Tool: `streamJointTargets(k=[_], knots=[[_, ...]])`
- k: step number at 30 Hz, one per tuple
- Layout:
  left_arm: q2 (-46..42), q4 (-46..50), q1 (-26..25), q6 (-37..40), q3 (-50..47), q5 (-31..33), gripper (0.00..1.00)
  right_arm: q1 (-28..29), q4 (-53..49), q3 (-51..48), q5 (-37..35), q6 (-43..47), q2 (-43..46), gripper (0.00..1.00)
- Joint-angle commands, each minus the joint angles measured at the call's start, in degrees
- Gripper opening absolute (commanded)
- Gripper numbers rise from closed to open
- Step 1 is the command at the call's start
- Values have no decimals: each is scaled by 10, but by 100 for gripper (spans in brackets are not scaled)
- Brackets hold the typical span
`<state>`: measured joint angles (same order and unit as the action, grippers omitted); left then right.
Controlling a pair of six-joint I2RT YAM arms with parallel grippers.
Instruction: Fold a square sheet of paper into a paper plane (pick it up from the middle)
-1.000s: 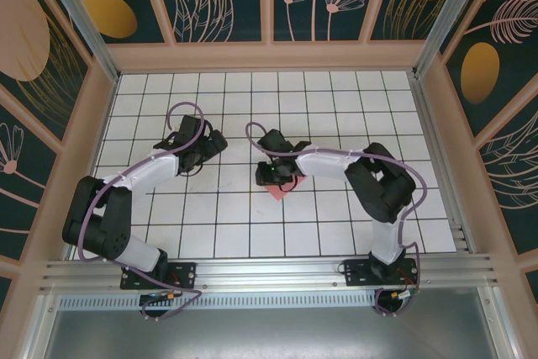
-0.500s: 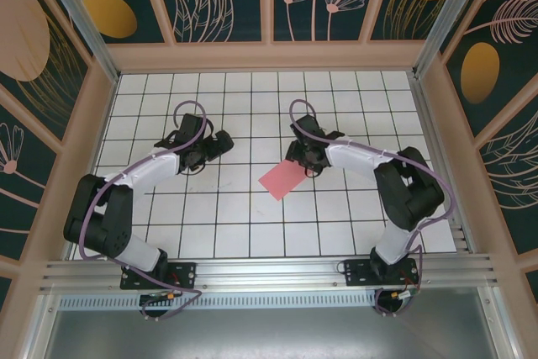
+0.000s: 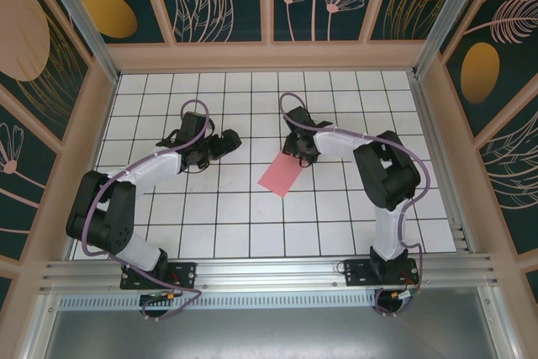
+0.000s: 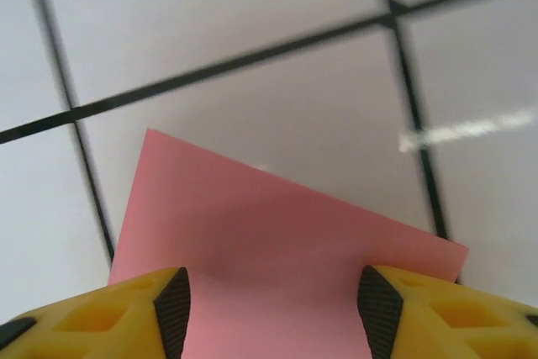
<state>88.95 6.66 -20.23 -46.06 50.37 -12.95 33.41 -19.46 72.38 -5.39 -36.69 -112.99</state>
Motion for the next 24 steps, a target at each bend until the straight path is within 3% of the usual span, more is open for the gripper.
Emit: streamJointTargets(k=[1,5,9,11,14,16,24], knots=[[-10,-18,3,0,-17,-16,98,3,53,19,87,133,-59,57],[-14,-37,4,-12,-36,-31,99,3,75,49,174,201,-68,57],[-20,-51,3,-27,-53,-34,98,6,74,67,196,215,-49,58],[-24,-49,4,-34,-58,-22,98,14,56,69,151,199,-31,58],[-29,-31,4,-45,-58,20,99,38,-21,87,5,141,-15,58],[-33,-20,4,-56,-57,49,98,61,-68,90,-56,113,-9,60],[-38,-8,5,-73,-59,93,98,169,-116,85,-67,78,-10,76]])
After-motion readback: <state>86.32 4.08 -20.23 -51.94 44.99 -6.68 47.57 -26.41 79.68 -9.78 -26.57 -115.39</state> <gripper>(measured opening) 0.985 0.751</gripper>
